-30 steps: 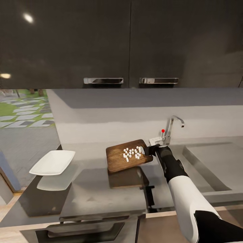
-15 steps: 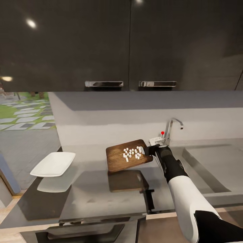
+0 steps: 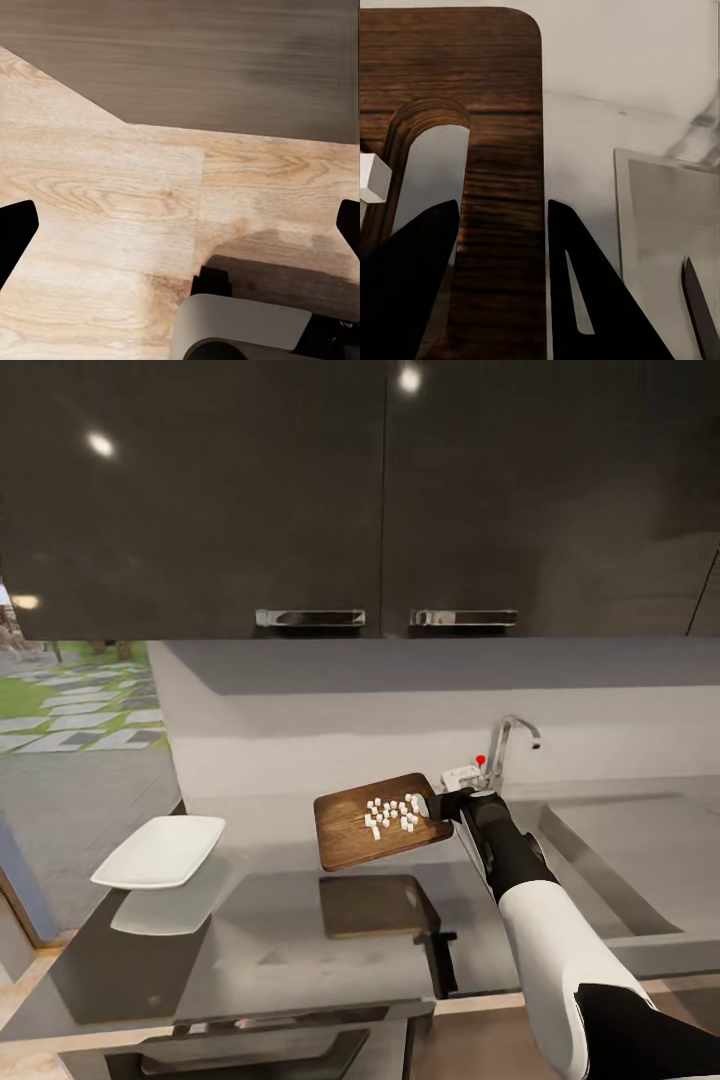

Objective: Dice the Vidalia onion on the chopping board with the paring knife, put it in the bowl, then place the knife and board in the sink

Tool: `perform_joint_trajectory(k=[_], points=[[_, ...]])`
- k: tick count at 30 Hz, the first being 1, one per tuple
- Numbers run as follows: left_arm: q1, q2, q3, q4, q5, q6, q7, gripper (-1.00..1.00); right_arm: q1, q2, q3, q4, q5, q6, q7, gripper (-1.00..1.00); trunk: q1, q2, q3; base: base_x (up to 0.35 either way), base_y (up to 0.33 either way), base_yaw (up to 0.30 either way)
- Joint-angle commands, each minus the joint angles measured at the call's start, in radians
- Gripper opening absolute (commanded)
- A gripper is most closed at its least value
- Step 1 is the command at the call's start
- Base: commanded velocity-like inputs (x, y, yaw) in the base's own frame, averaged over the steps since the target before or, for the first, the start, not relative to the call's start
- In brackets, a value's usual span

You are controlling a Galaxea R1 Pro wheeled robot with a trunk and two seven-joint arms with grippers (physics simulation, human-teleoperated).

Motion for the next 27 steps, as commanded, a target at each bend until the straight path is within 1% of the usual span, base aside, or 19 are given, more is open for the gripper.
perform_joint_trajectory(k=[1,5,7,21,27], points=[[-0.002,-0.001,-0.009,0.004,0.008,-0.007,0.0,1.0,-0.001,0.001,-0.005,-0.001,0.01,0.003,0.009,-1.0,0.0,-0.001,0.0,0.0,0.0,0.0],[-0.002,-0.001,-0.009,0.004,0.008,-0.007,0.0,1.0,-0.001,0.002,-0.005,-0.001,0.01,0.003,0.009,-1.0,0.0,-0.001,0.001,0.0,-0.019,0.0],[-0.002,-0.001,-0.009,0.004,0.008,-0.007,0.001,1.0,-0.001,0.002,-0.005,-0.001,0.01,0.003,0.009,-1.0,0.0,-0.001,0.001,0.0,-0.165,0.0],[-0.002,0.0,-0.008,0.004,0.008,-0.007,0.001,1.0,-0.001,0.003,-0.005,-0.001,0.01,0.004,0.009,-1.0,0.0,-0.001,0.001,0.0,-0.303,0.0],[-0.002,0.0,-0.008,0.004,0.008,-0.007,0.001,1.0,-0.001,0.003,-0.005,-0.001,0.009,0.005,0.009,-1.0,0.0,-0.001,0.001,0.0,-0.09,0.0]])
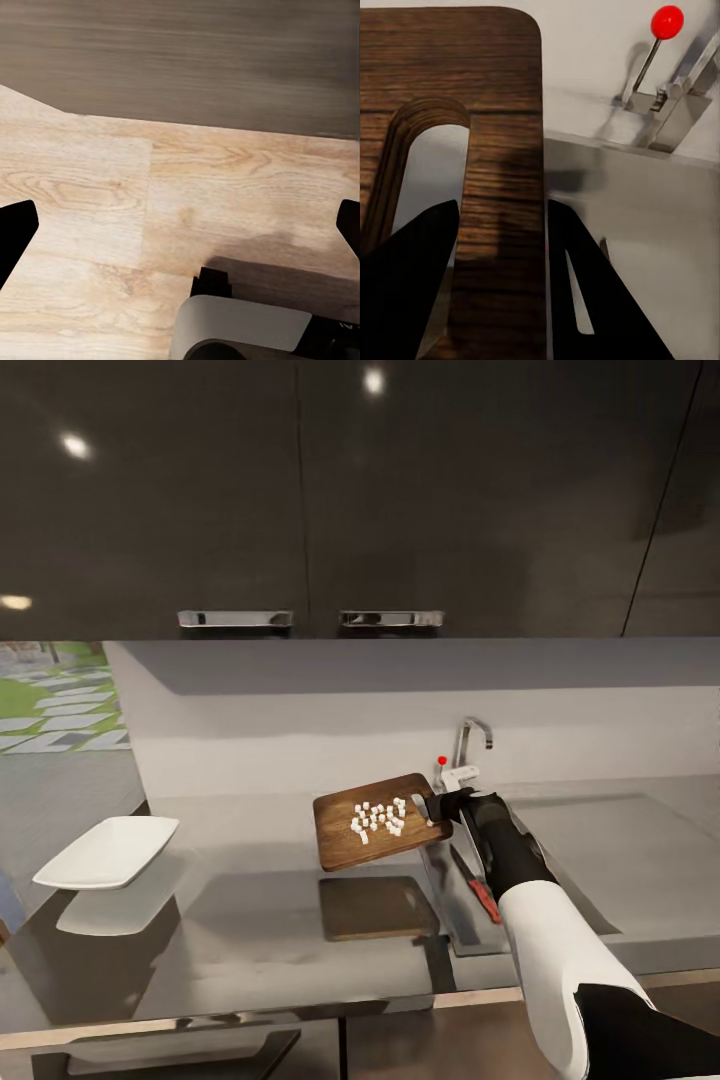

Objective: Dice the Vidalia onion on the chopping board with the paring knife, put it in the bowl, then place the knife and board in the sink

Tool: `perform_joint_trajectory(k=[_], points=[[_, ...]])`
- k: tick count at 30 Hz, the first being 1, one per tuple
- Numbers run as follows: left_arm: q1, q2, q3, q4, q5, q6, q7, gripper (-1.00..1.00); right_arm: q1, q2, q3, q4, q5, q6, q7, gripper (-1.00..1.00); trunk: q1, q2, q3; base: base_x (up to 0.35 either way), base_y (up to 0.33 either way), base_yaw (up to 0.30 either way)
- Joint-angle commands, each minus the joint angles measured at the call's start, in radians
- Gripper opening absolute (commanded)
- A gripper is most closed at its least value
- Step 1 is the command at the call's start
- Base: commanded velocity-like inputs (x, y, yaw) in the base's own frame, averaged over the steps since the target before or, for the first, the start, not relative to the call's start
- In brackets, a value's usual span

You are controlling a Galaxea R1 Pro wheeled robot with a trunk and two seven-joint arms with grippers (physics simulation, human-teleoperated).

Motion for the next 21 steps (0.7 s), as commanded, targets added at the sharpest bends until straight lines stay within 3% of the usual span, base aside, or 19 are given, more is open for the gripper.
perform_joint_trajectory(k=[1,6,21], points=[[-0.002,0.0,-0.008,0.004,0.008,-0.007,0.0,1.0,-0.001,0.001,-0.005,-0.002,0.009,0.003,0.01,-1.0,0.0,-0.001,-0.001,0.0,-0.014,0.0],[-0.002,0.0,-0.008,0.004,0.008,-0.007,0.001,1.0,-0.001,0.001,-0.005,-0.002,0.009,0.002,0.01,-1.0,0.0,-0.001,-0.001,0.0,0.06,0.0],[-0.002,0.0,-0.008,0.004,0.008,-0.007,0.0,1.0,-0.001,0.001,-0.006,-0.002,0.009,0.004,0.01,-1.0,0.0,-0.001,-0.001,0.0,0.26,0.0]])
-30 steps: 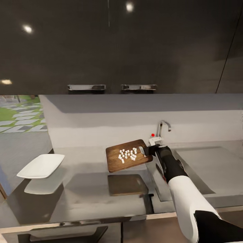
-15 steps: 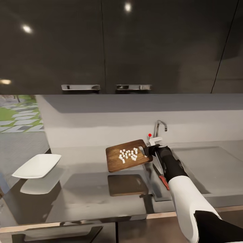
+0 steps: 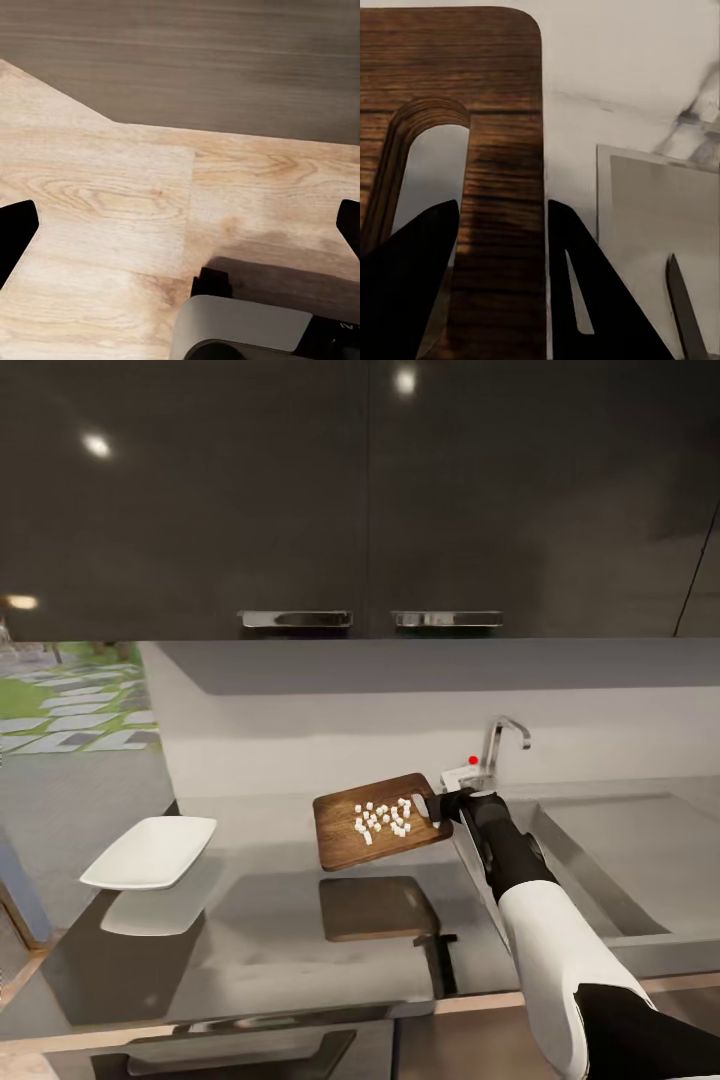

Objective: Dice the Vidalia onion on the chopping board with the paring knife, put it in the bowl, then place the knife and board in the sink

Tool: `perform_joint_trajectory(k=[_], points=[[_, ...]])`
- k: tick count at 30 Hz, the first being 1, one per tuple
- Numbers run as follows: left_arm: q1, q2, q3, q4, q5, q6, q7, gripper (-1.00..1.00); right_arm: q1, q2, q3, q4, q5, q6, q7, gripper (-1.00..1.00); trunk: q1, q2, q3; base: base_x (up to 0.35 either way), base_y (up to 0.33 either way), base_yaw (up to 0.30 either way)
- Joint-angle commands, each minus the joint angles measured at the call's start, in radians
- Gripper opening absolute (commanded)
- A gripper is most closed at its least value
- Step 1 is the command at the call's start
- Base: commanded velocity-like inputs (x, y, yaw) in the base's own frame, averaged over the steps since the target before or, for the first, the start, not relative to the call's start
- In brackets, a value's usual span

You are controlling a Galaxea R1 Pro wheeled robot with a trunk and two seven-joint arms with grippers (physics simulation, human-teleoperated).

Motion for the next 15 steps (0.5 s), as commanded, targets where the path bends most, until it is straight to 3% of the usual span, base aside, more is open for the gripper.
perform_joint_trajectory(k=[1,7,15], points=[[-0.002,0.0,-0.008,0.004,0.008,-0.006,0.0,1.0,-0.001,0.001,-0.005,-0.001,0.011,0.003,0.009,-1.0,0.0,-0.001,-0.001,0.0,0.086,0.0],[-0.002,0.0,-0.008,0.004,0.008,-0.006,0.0,1.0,-0.001,0.001,-0.006,-0.001,0.011,0.003,0.009,-1.0,0.0,-0.001,-0.001,0.0,0.068,0.0],[-0.002,0.0,-0.008,0.004,0.008,-0.006,0.0,1.0,0.0,0.001,-0.006,-0.001,0.011,0.003,0.009,-1.0,0.0,-0.001,-0.001,0.0,0.261,0.0]])
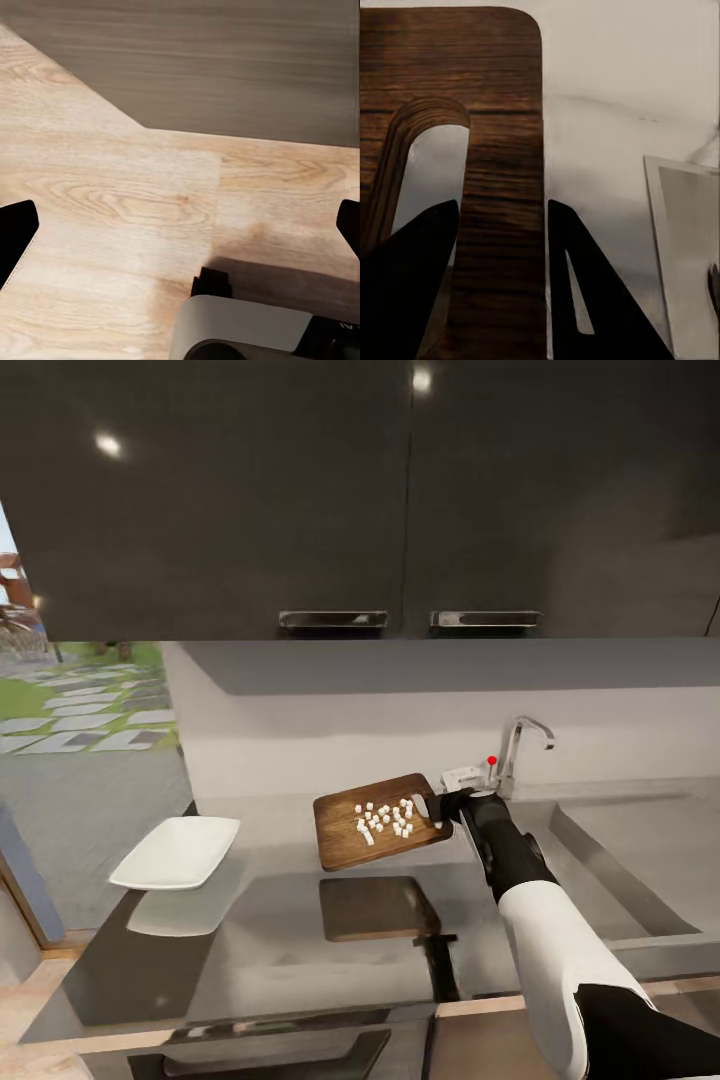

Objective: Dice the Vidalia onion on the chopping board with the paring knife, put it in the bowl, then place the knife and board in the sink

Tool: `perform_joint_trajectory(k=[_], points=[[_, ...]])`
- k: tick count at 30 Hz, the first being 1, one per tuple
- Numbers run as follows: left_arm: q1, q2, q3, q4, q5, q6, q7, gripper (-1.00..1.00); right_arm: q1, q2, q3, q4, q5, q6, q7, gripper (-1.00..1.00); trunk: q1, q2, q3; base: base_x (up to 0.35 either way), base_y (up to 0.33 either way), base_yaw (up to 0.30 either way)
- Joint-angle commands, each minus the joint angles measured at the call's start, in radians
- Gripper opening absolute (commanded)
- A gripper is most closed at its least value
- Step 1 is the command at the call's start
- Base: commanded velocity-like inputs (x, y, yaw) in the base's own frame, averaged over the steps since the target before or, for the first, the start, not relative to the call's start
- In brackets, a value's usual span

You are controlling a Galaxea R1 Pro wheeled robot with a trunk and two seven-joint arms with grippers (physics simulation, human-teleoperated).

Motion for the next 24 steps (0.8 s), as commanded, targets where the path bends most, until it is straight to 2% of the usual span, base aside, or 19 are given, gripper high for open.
perform_joint_trajectory(k=[1,24], points=[[-0.002,0.0,-0.008,0.004,0.008,-0.006,-0.001,1.0,-0.001,0.002,-0.005,-0.001,0.009,0.003,0.009,-1.0,0.0,-0.001,-0.001,0.0,0.285,0.0],[-0.002,0.0,-0.008,0.004,0.008,-0.006,-0.001,1.0,-0.002,0.001,-0.006,-0.001,0.008,0.003,0.011,-1.0,0.0,-0.001,-0.001,0.0,0.287,0.0]])
